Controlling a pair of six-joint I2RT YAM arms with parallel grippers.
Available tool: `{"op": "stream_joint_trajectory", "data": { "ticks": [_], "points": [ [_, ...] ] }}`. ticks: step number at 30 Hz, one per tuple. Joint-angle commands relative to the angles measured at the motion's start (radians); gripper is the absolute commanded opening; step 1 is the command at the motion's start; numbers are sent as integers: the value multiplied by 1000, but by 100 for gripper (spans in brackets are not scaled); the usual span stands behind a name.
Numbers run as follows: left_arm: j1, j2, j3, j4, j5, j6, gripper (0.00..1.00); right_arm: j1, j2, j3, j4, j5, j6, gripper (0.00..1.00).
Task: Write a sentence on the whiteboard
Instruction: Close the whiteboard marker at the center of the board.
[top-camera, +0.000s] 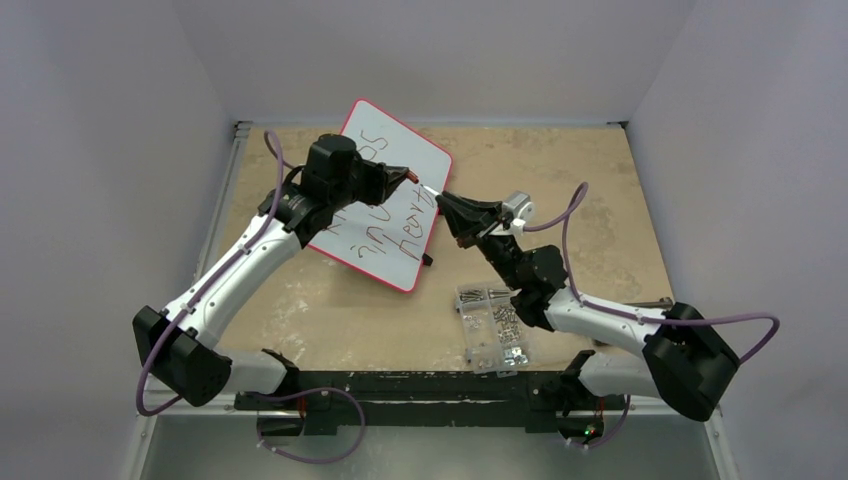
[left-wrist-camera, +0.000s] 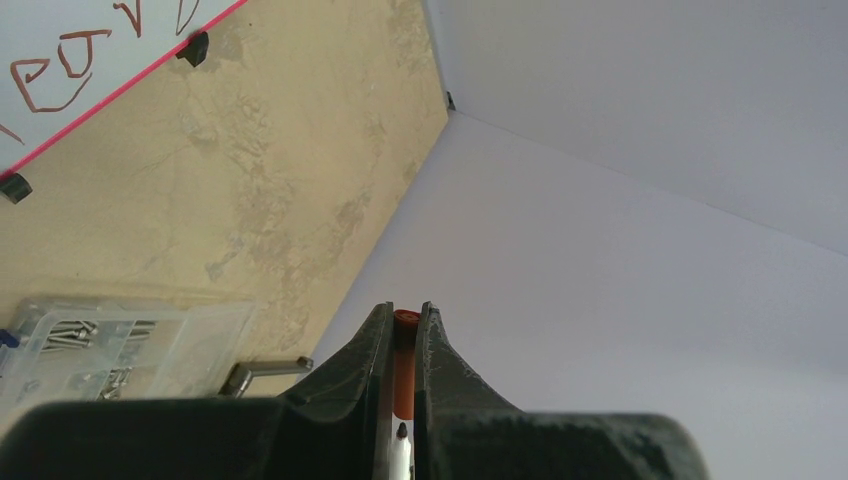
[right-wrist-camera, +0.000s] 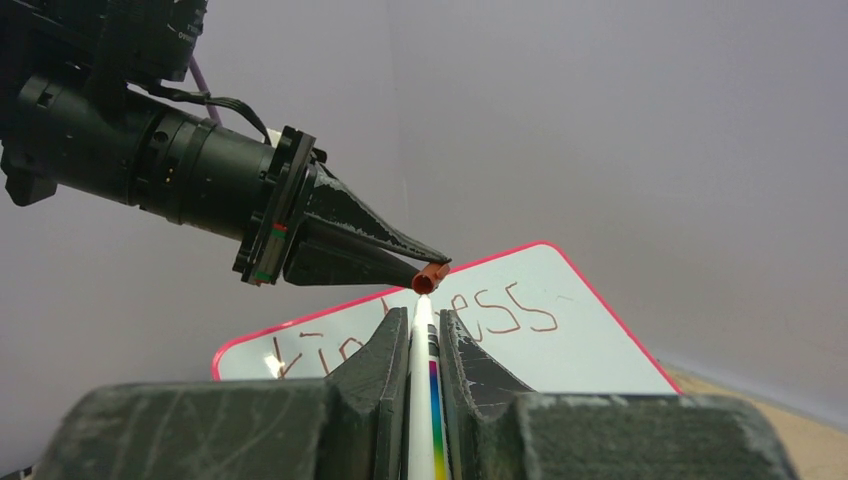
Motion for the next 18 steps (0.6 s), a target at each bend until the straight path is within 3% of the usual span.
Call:
{"op": "stream_joint_trajectory", "data": {
  "ticks": [1, 18],
  "points": [
    [10, -16, -1, 24, 15, -18, 0, 4, -29, 12, 32, 4, -5, 0],
    [10, 2, 8, 37, 68, -21, 0, 7, 9, 43, 29, -3, -3, 0]
  ]
}}
